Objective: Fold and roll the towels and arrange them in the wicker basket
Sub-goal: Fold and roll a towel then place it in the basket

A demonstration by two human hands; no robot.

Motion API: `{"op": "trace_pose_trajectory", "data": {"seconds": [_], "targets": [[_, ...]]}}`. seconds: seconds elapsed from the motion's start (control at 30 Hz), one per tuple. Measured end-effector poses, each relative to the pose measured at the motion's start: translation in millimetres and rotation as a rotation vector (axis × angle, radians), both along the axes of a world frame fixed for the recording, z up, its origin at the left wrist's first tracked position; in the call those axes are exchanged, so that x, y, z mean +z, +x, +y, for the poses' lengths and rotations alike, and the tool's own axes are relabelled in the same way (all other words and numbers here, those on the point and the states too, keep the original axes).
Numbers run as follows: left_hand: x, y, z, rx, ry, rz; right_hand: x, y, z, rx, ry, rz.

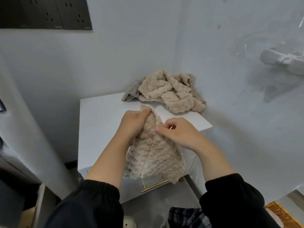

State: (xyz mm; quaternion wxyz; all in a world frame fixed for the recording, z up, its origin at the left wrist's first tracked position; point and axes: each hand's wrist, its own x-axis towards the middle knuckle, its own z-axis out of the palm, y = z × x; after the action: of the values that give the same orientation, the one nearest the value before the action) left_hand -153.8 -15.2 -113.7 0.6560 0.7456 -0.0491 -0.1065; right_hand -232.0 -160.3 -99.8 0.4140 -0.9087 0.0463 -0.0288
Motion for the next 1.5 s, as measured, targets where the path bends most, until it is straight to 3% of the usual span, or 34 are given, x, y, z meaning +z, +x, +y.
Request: {"op": "trace_pose_trajectory", "data": {"seconds": [0.23,0.53,0.7,0.8,0.9,1.23,1.3,1.37,1.43,1.5], "targets": [[2,0,1,-0.071,-0.199,0.092,-8,4,2,-0.096,0.072,-0.021],[0,-1,4,0.063,-0.146,-0.015,-13,11,-2,-0.248,0.086,-0.153],[-11,7,5,0.190,-0.054,-0.150,-11,9,-8,-0.202,0.269,-0.130],[-13,9,5,0.249,-0.028,-0.220,-10,9,-15,-0.079,0.101,-0.033],[-14,13,8,0.324,0.019,-0.276,-19,13,-28,-0.184,-0.165,-0.021],[-22,25,29,0.449,-0.036,-0.223,-37,16,-63,-0.407,-0.302,0.195],[-21,25,33,0.483,-0.021,-0.246,-35,17,-67,-0.534,-0.258,0.055],[-17,24,38,0.493,0.044,-0.308,-31,17,-72,-0.655,-0.143,-0.206],[-11,24,44,0.454,0.169,-0.368,-23,16,-76,-0.703,0.034,-0.430],[-7,26,49,0.399,0.332,-0.404,-18,15,-78,-0.721,0.181,-0.535]]}}
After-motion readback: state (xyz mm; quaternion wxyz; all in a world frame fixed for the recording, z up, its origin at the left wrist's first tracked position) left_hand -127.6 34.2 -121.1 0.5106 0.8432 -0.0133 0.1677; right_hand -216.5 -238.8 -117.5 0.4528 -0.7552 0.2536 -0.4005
